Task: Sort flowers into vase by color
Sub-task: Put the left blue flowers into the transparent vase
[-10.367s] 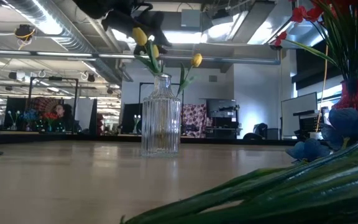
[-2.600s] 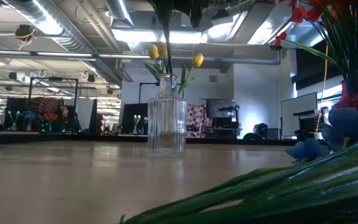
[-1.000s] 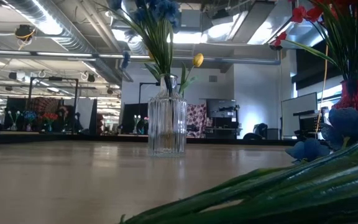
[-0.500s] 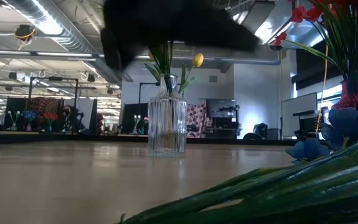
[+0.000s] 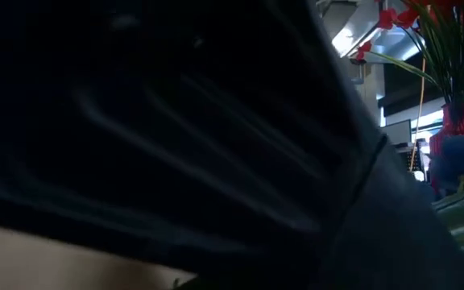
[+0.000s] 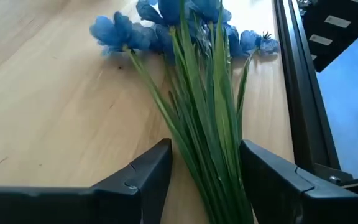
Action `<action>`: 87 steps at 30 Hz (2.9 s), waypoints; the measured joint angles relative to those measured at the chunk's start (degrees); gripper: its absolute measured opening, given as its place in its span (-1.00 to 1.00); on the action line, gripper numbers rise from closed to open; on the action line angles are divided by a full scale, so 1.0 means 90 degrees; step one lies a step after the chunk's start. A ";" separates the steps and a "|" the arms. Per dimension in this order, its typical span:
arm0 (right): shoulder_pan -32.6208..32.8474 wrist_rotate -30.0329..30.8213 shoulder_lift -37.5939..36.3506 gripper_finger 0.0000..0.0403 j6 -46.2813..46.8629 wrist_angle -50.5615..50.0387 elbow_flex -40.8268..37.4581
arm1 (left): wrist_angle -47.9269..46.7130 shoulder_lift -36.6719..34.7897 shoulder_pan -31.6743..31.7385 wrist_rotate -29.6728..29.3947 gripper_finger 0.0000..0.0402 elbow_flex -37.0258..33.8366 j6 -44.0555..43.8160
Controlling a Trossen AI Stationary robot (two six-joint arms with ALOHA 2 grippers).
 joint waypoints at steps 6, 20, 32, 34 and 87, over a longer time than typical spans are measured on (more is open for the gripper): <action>-0.0150 0.0096 0.0000 0.17 0.0345 0.0024 0.0000 | -0.0514 -0.0021 0.0108 0.0174 -0.36 0.0015 0.0469; -0.0543 0.0652 0.0000 0.17 0.0319 0.0452 0.0000 | -0.2236 -0.1738 0.0206 -0.2334 -0.95 -0.0188 0.1705; -0.0542 0.0954 0.0000 0.17 -0.0730 0.0665 0.0000 | 0.2424 -0.4914 0.0610 -0.3211 -0.97 -0.2952 0.2280; -0.0542 0.0959 0.0000 0.17 -0.0913 0.0665 0.0000 | 0.4506 -0.5210 0.0619 -0.2539 -0.97 -0.3477 0.3144; -0.2130 -0.0741 0.0173 -0.91 -0.5331 0.4169 -0.0238 | 0.2099 -0.5244 0.1576 0.0792 -0.48 -0.1802 0.3147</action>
